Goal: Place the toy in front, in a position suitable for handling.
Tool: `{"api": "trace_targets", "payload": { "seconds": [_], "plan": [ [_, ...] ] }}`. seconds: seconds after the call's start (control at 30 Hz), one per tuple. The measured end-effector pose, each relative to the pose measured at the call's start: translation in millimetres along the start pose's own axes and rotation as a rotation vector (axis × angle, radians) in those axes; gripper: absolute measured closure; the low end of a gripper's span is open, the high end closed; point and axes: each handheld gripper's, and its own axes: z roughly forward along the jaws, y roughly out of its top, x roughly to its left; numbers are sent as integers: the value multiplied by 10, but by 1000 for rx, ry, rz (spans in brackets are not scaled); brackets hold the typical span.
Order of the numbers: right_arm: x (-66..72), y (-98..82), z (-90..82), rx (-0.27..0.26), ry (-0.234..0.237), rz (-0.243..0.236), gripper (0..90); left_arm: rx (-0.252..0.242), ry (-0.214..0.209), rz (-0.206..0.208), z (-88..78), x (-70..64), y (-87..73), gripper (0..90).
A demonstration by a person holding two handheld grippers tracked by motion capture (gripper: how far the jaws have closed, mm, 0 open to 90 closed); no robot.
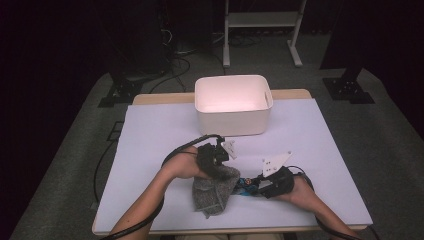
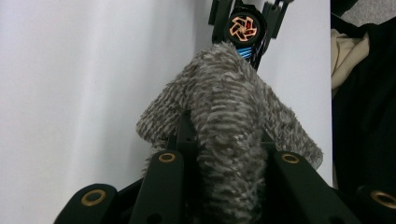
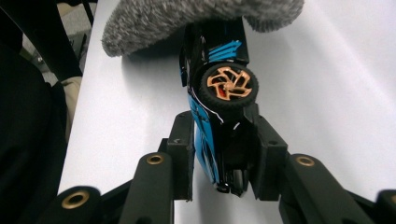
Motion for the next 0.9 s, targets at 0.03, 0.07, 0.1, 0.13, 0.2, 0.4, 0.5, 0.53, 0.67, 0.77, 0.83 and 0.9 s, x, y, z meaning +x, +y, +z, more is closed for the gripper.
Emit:
{"api": "trace_targets", "payload": {
  "seconds": [0.03, 0.07, 0.1, 0.13, 0.2, 0.4, 0.5, 0.53, 0.67, 0.77, 0.83, 0.9],
  "plan": [
    [5, 5, 7, 0, 4, 10, 638, -1, 1, 3, -1, -6, -1, 733],
    [1, 12, 6, -4, 10, 15, 621, 0, -1, 5, -2, -11, -2, 733],
    [-2, 17, 3, -9, 16, 23, 591, 1, -1, 10, -4, -15, -1, 733],
    [-9, 27, -3, -15, 21, 27, 575, -1, 0, 9, -3, -22, -2, 733],
    [-5, 57, -6, -20, 17, 26, 545, -3, 0, 5, -3, -27, -3, 733],
    [-23, 177, 170, 6, 27, 3, 550, 3, 7, 2, -9, -13, -10, 733],
    [-36, 184, 193, -2, 43, -24, 610, -9, -3, -12, -25, 19, -34, 733],
    [-27, 187, 190, -1, 35, -44, 613, -13, -6, -16, -26, 22, -39, 733],
    [-59, 217, 163, 5, 39, -78, 620, -14, 3, -20, -56, 46, -46, 733],
    [-128, 285, 82, -29, 29, -87, 641, -16, 23, -41, -116, 92, -55, 734],
    [-193, 362, 42, -25, 8, -122, 643, -15, 37, -50, -147, 158, -55, 734],
    [-235, 426, 50, 6, -12, -157, 643, -6, 48, -57, -153, 210, -44, 733]
  ]
}}
